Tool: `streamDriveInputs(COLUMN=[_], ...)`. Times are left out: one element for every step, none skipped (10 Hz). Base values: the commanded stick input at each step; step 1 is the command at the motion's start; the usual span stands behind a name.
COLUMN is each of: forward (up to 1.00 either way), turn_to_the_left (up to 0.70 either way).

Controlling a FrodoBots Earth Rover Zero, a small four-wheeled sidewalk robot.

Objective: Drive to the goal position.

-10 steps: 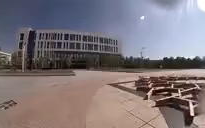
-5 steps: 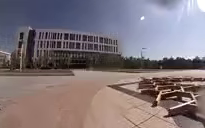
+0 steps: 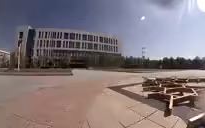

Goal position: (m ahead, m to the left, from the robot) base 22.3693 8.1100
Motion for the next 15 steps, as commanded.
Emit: streamDriveInputs(forward=[0.70,0.70,0.70,0.70,0.70,0.70,0.70,0.70,0.70,0.70,0.70,0.70,0.70,0.70,0.70], turn_to_the_left=[0.00,0.00,0.00,0.00,0.00,0.00,0.00,0.00,0.00,0.00,0.22,0.23,0.15,0.10,0.00])
